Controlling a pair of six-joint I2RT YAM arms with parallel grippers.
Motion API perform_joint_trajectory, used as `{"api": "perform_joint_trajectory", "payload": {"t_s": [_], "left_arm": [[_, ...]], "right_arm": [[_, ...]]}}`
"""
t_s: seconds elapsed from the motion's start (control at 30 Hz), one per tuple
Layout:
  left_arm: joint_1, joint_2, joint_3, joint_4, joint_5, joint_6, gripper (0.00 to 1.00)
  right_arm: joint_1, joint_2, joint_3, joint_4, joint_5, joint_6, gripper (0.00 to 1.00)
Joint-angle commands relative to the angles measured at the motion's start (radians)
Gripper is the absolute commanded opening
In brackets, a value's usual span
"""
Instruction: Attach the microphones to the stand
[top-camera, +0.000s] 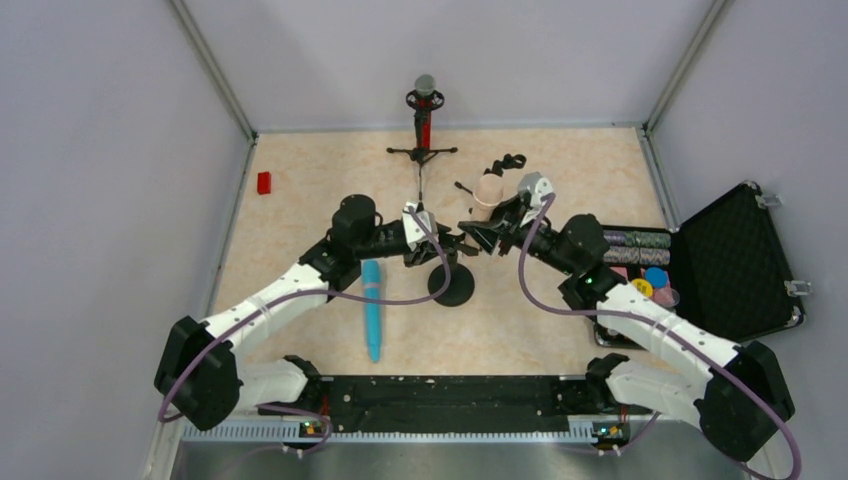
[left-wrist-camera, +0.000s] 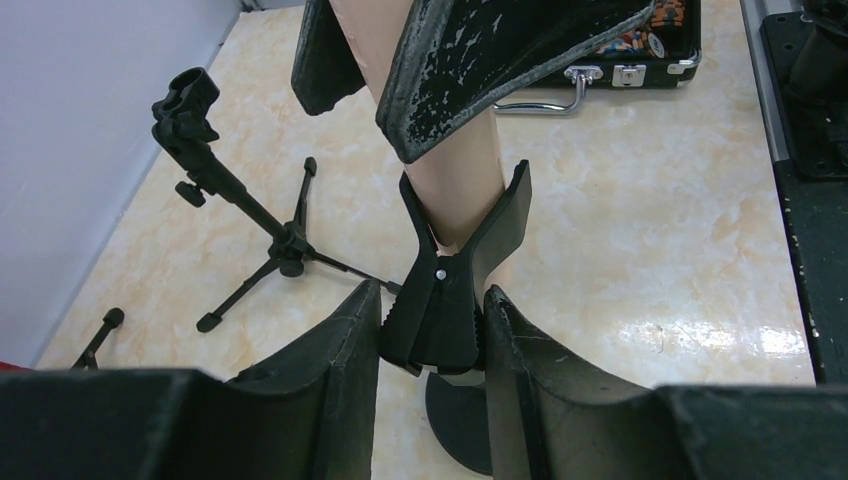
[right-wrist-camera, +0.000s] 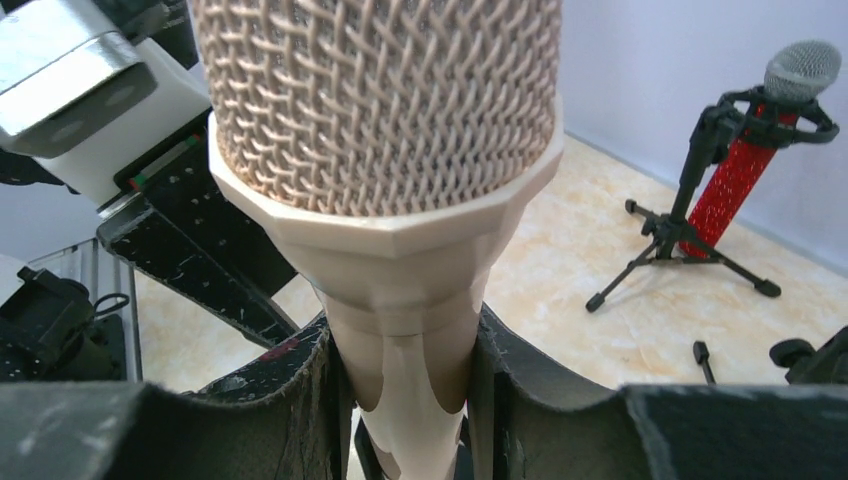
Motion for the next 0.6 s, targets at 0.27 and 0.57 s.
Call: {"api": "perform_joint_trajectory", "payload": {"t_s": [0.27,0.57], "left_arm": [[-0.002,0.019,0.027,-0.027,0.015,-0.010,0.00],[-0.003,0.014,0.027,-0.023,0.014,-0.017,0.00]], "right_arm": [[0.111,0.053,-0.007,0.203,0.100,-0.047,0.00],[0.154,0.080,0.003,0.157,0.144,-0.107,0.00]]}}
